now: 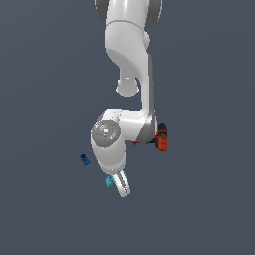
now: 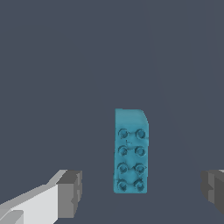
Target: Pick up a designated object from a clutter of objects.
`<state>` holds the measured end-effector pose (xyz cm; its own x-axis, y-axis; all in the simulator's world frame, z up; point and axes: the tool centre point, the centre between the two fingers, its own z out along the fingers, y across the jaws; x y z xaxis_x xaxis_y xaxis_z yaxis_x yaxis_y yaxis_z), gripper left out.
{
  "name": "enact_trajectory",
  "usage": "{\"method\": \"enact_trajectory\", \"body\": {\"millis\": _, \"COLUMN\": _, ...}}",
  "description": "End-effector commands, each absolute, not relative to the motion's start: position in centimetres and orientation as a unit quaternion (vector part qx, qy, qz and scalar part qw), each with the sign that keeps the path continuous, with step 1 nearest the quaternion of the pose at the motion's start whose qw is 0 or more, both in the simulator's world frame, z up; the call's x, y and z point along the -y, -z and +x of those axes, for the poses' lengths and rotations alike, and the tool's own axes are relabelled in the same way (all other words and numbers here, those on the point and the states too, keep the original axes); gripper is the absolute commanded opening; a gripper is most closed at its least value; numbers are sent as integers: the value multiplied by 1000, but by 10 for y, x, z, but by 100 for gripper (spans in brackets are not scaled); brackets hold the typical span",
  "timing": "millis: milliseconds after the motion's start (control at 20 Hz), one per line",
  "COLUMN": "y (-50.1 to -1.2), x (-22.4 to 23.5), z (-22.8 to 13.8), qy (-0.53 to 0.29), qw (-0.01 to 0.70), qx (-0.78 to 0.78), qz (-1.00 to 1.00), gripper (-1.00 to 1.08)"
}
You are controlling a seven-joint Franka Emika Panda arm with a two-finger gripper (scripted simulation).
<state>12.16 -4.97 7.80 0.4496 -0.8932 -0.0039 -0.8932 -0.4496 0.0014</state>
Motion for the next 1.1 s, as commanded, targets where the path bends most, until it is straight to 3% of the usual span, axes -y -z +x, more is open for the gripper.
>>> {"method": "enact_trajectory", "body": {"millis": 0, "y": -74, "x": 51, "z": 123, "qy": 0, "qw": 0, "qx": -533, "qz": -846, "gripper": 100}}
{"method": "enact_trajectory", "body": {"millis": 1050, "y": -22, "x": 51, "z": 124, "qy": 0, "qw": 0, "qx": -536, "qz": -845, "gripper": 100}}
